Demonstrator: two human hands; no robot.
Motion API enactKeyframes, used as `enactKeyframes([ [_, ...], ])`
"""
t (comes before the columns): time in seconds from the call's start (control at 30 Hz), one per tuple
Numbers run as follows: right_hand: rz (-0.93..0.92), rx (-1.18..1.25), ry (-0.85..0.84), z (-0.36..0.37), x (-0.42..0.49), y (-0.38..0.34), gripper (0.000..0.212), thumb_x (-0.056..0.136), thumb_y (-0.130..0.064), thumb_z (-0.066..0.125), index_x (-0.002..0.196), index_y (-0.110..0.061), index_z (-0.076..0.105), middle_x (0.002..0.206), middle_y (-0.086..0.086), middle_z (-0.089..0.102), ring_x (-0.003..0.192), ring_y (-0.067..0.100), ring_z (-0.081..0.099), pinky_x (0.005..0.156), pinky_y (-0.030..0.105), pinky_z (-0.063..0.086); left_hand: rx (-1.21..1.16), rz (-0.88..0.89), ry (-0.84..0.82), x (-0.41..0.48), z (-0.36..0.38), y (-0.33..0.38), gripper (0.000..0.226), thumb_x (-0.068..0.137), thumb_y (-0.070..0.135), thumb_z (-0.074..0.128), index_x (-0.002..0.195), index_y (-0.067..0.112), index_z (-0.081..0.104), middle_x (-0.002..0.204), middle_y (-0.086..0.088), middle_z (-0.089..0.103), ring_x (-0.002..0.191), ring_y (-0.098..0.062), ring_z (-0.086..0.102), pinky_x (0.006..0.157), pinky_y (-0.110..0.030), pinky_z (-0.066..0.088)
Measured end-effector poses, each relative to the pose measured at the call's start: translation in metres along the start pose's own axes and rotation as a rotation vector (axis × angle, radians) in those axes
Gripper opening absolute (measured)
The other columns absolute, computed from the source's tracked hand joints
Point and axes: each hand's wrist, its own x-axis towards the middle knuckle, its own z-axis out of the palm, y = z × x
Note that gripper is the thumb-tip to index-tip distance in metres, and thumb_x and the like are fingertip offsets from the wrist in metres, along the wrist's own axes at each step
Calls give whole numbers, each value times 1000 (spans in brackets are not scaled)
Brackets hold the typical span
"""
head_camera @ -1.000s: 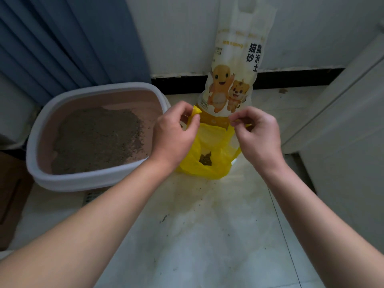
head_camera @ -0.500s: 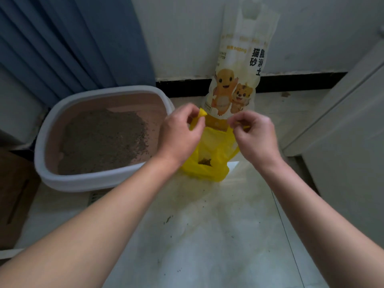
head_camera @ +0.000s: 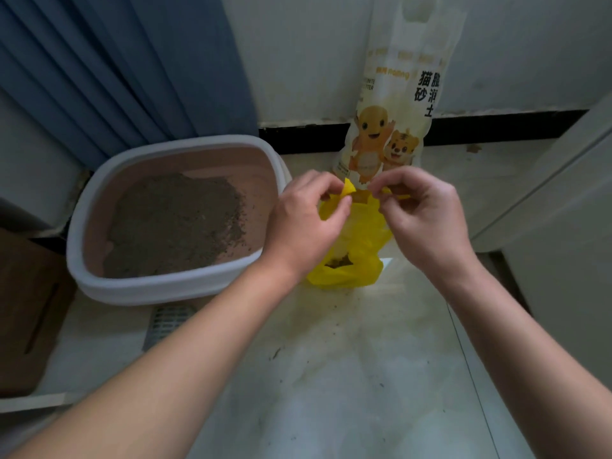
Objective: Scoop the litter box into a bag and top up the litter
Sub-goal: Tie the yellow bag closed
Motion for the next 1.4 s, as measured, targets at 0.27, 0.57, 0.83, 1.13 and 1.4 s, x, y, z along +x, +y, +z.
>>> enactKeyframes([
  [0.27, 24, -146, -101, -1, -16, 36, 58, 87, 0, 64, 141, -17, 50, 133, 1, 53, 107, 2, 62, 94, 10, 44, 19, -428, -291, -38, 4, -49, 91, 77, 59, 72, 149, 28, 26, 151, 7, 36, 137, -13, 35, 112, -38, 35],
  [0.57, 390, -212, 11, -7, -25, 69, 77, 92, -15, 66, 155, -16, 23, 150, 1, 41, 126, 8, 50, 102, 30, 45, -195, -573, -444, -5, 47, -66, 92, 65, 76, 70, 142, 42, 33, 145, 10, 44, 131, -14, 47, 105, -44, 44],
  [0.83, 733, -306, 5, -31, -26, 88, 51, 100, -21, 52, 145, -4, 37, 143, 11, 52, 129, 28, 54, 98, 36, 43, -367, -667, -173, 11, 59, -41, 22, 92, 30, 53, 94, 10, 62, 75, -4, 58, 68, -20, 53, 63, -36, 41],
  [1.13, 263, -592, -327, -44, -15, 52, 35, 100, -50, 40, 87, -21, 54, 62, -1, 64, 60, 19, 62, 62, 41, 53, -443, -716, -106, 40, 61, -1, 13, 93, 17, 44, 86, 14, 55, 76, -7, 65, 67, -15, 62, 62, -30, 44],
  [1.4, -304, -631, -374, -20, -2, 8, 40, 99, -46, 43, 86, -20, 71, 131, 3, 55, 123, 24, 47, 97, 40, 43, -84, -593, -346, 43, 63, 1, 20, 96, 29, 42, 106, 12, 45, 108, -12, 60, 99, -31, 55, 79, -39, 42],
])
